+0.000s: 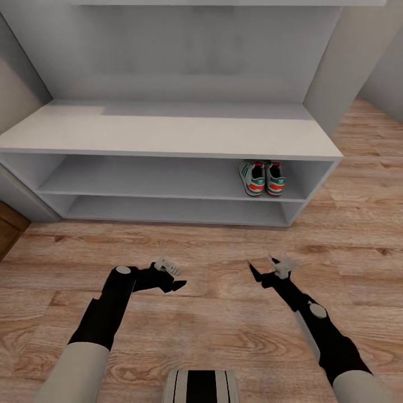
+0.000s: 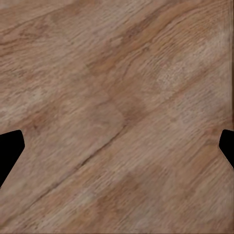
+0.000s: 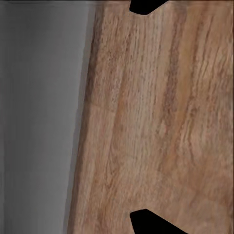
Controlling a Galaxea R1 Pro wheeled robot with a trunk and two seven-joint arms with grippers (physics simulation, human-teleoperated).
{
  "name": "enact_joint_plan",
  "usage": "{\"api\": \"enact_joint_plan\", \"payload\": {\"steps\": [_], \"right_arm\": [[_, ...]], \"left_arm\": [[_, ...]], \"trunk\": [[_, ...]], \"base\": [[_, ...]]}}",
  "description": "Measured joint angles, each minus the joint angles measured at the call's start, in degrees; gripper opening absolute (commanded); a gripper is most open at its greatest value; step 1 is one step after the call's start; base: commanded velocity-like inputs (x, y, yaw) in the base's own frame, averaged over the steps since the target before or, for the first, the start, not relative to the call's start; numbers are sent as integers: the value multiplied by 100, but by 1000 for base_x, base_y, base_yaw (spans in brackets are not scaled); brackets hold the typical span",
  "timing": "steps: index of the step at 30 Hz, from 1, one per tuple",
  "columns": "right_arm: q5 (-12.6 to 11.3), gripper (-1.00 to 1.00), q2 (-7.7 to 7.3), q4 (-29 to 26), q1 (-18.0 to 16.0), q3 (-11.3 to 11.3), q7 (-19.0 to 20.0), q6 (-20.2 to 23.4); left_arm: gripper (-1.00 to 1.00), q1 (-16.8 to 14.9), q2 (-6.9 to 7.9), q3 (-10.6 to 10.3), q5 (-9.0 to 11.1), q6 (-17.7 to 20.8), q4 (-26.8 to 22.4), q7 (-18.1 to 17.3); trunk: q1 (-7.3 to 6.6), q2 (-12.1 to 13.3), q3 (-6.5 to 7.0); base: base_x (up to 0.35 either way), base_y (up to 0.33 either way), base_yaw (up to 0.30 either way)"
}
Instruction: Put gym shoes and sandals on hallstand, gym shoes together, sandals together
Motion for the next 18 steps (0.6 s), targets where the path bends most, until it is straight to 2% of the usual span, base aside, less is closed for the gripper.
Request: {"api": "enact_joint_plan", "payload": {"steps": [1, 2, 5, 8, 9, 13, 14, 18], "right_arm": [[-8, 100, -69, -293, 223, -14, 9, 28], [-9, 100, -71, -304, 233, -14, 10, 29], [-29, 100, -261, -1110, 846, -86, 22, 201], [-31, 100, -381, -1772, 1395, -290, 23, 398], [-32, 100, -382, -1779, 1403, -293, 23, 400], [-34, 100, -461, -2217, 1977, -901, 57, 533], [-34, 100, -460, -2220, 1982, -908, 58, 533], [-23, 100, -490, -2353, 2286, -1607, 242, 593]], "left_arm": [[100, 0, -15, -1, 9, -49, 11, 1], [100, 0, -16, -2, 9, -52, 12, 2], [100, 0, -61, -11, 28, -179, 20, 8], [100, 0, -100, -17, 31, -221, -19, 15], [100, 0, -101, -18, 31, -222, -18, 15], [100, 0, -121, -19, 27, -229, -81, 26], [100, 0, -121, -20, 26, -230, -81, 26], [100, 0, -131, -15, 14, -232, -112, 32]], "trunk": [[0, 0, 0], [0, 0, 0], [0, 0, 0], [0, 0, 0], [0, 0, 0], [0, 0, 0], [0, 0, 0], [0, 0, 0]], "base": [[0, 0, 0], [0, 0, 0], [0, 0, 0], [0, 0, 0], [0, 0, 0], [0, 0, 0], [0, 0, 0], [0, 0, 0]]}}
